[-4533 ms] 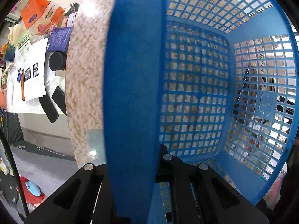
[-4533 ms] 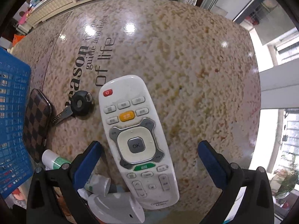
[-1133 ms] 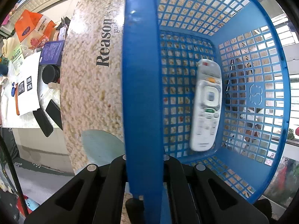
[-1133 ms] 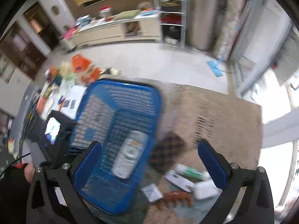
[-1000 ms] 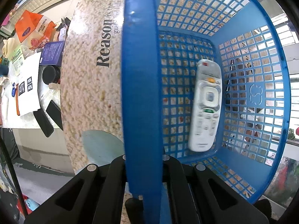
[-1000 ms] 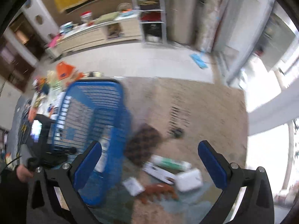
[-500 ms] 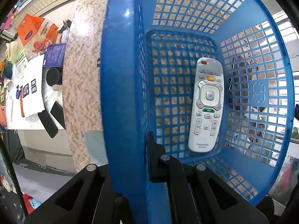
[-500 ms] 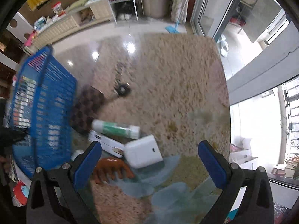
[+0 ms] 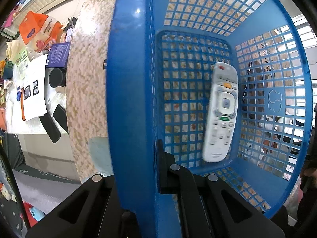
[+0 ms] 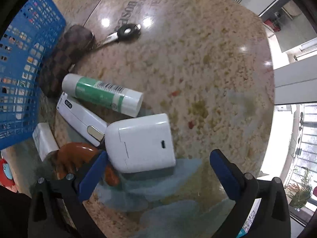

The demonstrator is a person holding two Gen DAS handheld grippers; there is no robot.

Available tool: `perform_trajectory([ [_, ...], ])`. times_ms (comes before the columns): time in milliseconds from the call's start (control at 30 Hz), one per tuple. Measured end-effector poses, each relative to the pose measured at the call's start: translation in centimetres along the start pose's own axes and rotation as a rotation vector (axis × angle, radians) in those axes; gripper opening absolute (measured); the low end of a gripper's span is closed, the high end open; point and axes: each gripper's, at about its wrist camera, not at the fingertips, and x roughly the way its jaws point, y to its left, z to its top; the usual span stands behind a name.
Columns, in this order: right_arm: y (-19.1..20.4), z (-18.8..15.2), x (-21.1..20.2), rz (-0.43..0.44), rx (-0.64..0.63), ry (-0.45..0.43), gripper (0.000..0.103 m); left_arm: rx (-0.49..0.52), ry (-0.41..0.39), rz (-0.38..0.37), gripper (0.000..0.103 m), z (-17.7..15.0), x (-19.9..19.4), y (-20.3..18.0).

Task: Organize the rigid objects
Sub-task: 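Move the right gripper to the white square case and grasp it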

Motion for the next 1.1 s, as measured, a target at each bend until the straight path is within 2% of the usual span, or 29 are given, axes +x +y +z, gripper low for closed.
perform_trajectory([
  [200,0.6,0.8,1.1,-0.011,-0.017,0.009,0.103,-0.007,0.004,0.002,0.002,0.2,0.1,-0.1],
  [300,0.1,0.2,0.9,0.028,0.007,-0.016,0.095,-0.015,0.003,-0.002,0.002,0.2,0.2,0.0],
  [333,0.1,0.0,0.7,0.028,0.010,-0.029,0.088,-0.015,0.003,-0.001,0.002,0.2,0.1,0.1],
  [400,-0.2,-0.3,-0.5,0.030,0.019,-0.077,0.065,-0.012,0.003,0.001,0.002,0.2,0.0,0.2],
  [433,-0.4,-0.4,-0.9,0.021,0.025,-0.077,0.064,-0.011,0.003,0.002,0.002,0.1,0.0,0.2],
  [567,-0.7,-0.9,-1.2,0.037,0.034,-0.059,0.064,-0.008,0.003,0.003,0.002,0.1,0.1,0.0],
  [733,-2.2,-2.2,-2.7,0.083,0.105,-0.084,0.063,-0.003,0.003,0.006,0.003,0.2,0.2,-0.2],
  [867,-3.2,-1.8,-4.5,0.080,0.103,-0.099,0.063,-0.004,0.003,0.005,0.003,0.2,0.2,-0.2],
  [1100,-3.8,-0.7,-11.1,0.101,0.106,-0.186,0.063,0.001,-0.002,0.002,0.003,0.2,0.2,-0.2],
])
